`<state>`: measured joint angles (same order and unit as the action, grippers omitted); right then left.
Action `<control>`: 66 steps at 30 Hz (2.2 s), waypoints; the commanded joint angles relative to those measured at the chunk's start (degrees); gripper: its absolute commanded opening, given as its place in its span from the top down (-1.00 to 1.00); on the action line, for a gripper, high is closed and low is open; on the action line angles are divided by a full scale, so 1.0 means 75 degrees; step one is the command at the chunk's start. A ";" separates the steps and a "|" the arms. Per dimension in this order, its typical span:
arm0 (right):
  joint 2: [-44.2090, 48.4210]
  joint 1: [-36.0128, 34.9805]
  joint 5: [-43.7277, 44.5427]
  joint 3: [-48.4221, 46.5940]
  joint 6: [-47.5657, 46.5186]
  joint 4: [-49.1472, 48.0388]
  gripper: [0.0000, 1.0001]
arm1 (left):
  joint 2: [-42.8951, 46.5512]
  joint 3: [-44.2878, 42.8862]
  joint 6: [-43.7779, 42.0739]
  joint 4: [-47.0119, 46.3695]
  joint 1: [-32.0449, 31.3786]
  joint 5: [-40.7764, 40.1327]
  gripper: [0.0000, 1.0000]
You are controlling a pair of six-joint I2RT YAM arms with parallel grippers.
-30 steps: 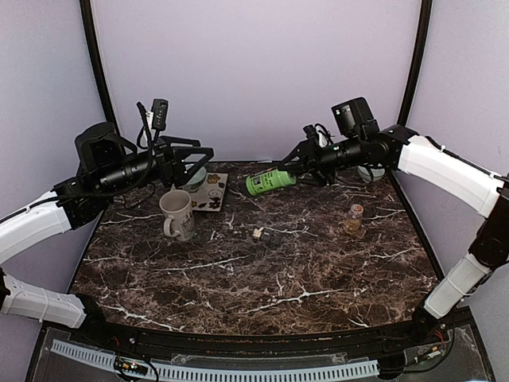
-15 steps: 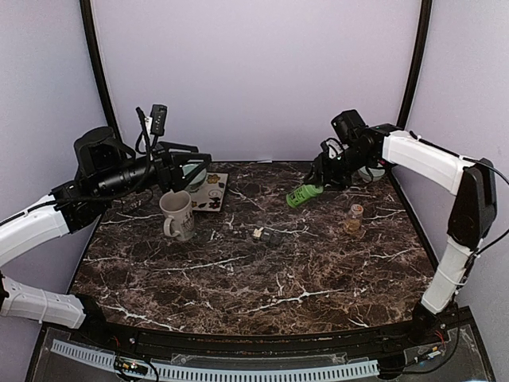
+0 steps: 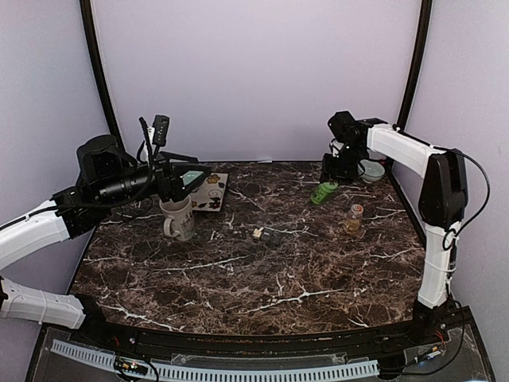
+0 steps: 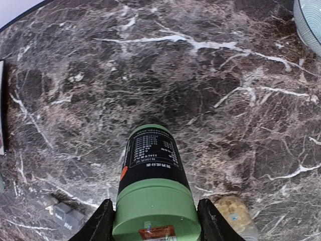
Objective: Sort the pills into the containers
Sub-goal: Place the pill bottle at the center of the board, then pick up the pill container from the center of the board.
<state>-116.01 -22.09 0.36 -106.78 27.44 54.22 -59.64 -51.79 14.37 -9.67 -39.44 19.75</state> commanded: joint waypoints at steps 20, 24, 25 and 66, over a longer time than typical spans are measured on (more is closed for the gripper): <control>-0.1163 0.0855 0.1642 -0.1536 -0.0378 0.1750 0.90 | 0.0100 0.0008 -0.0044 0.0200 0.0073 0.0481 -0.55; -0.1263 0.0876 0.1608 -0.1504 -0.0386 0.1780 0.75 | 0.0078 -0.0007 -0.0050 0.0215 0.0083 0.0490 -0.55; -0.1266 0.0871 0.1602 -0.1485 -0.0386 0.1774 0.68 | 0.0066 -0.0014 -0.0047 0.0218 0.0083 0.0501 -0.55; -0.0095 -0.1225 0.1563 -0.1609 -0.1268 -0.0352 -0.33 | -0.0961 0.0790 0.0836 0.0886 -0.0404 -0.0789 -0.40</control>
<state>-116.99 -27.18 14.06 -118.30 20.18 56.10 -65.58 -47.79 18.55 -3.92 -40.34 18.04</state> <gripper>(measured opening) 0.681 0.707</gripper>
